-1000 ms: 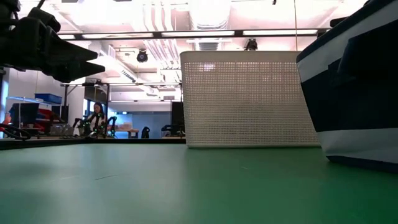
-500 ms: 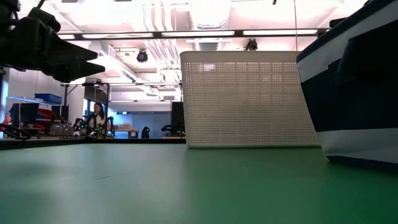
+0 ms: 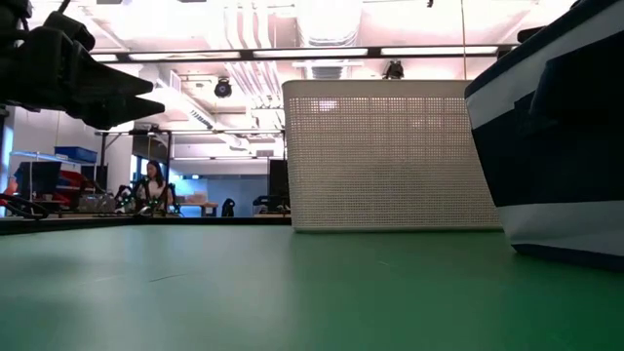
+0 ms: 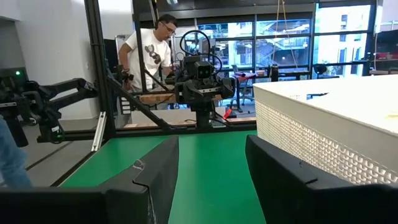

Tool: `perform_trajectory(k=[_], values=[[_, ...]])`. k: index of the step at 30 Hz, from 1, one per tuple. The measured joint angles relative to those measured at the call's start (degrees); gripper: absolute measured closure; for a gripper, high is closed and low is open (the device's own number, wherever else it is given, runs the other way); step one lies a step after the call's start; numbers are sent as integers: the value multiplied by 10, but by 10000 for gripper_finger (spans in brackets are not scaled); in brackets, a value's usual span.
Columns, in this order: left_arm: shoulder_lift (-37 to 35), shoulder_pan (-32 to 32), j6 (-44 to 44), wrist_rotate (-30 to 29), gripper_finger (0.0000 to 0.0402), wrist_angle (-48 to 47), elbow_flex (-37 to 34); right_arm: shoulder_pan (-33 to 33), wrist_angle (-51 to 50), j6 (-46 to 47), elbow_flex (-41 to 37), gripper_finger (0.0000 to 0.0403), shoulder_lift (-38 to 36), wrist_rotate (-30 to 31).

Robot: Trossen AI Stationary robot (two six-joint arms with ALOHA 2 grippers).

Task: Sort clothes
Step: Return to Home Position

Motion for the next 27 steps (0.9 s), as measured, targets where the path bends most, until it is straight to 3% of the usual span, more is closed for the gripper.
perform_trajectory(k=[27], values=[[0, 0, 0, 0, 24, 0, 0, 0, 0, 0, 0, 250, 0, 0]])
